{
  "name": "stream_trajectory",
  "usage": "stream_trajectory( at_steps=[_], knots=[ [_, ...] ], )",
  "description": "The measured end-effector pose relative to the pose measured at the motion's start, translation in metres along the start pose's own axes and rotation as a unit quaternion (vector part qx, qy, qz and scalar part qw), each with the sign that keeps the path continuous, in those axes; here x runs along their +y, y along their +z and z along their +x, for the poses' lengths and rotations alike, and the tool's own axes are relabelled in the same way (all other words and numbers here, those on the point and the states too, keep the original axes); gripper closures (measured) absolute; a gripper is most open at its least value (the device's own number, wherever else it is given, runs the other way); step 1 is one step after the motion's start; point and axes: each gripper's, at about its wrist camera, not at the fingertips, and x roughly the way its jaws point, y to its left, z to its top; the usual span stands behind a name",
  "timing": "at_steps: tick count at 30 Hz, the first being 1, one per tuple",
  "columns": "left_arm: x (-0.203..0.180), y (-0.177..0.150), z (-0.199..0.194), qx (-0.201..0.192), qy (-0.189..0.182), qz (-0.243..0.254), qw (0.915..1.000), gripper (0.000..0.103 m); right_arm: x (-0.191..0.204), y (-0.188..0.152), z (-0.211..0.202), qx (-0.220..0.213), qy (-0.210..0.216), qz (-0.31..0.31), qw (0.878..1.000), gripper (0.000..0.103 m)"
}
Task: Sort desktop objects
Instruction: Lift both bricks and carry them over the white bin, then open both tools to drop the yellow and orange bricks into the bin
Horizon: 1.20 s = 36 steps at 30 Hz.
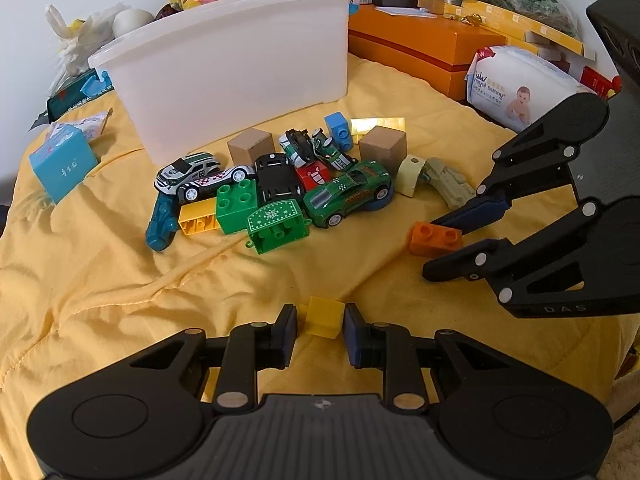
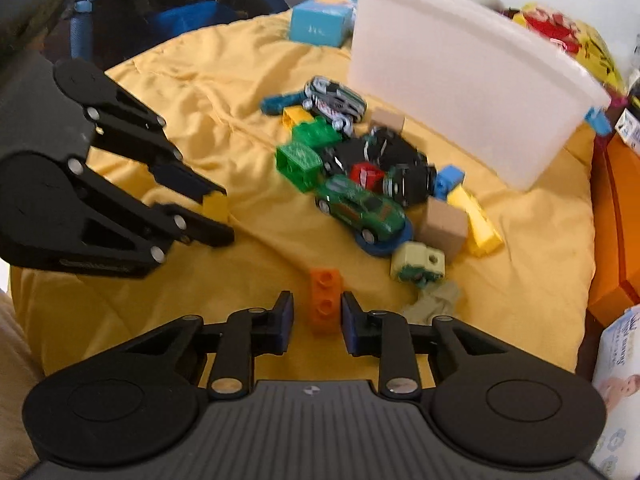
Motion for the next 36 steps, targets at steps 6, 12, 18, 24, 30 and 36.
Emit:
stream_trajectory(
  at_steps=[6,12,18,24,30,36],
  knots=[
    [0.003,-0.001,-0.004,-0.008,-0.002,-0.009,0.9999,0.075,-0.007,0.000,-0.001,-0.003,0.011,0.052,0.999,0.086],
    [0.021,0.036,-0.042,-0.077,0.001,-0.014,0.9970,0.075,-0.025,0.020,-0.030,-0.060,0.003,0.077,0.995,0.086],
    [0.049,0.110,-0.080,-0.184,0.043,0.011,0.9819,0.075,-0.059,0.076,-0.078,-0.183,-0.042,0.103,0.977,0.086],
    [0.081,0.191,-0.081,-0.251,0.058,-0.028,0.9660,0.075,-0.105,0.145,-0.083,-0.230,-0.109,0.134,0.958,0.086],
    [0.115,0.224,-0.015,-0.199,0.097,-0.095,0.9705,0.075,-0.135,0.171,-0.039,-0.187,-0.131,0.187,0.956,0.086],
    [0.112,0.220,0.007,-0.162,0.112,-0.063,0.9783,0.061,-0.138,0.163,-0.015,-0.151,-0.126,0.206,0.959,0.071]
  ],
)
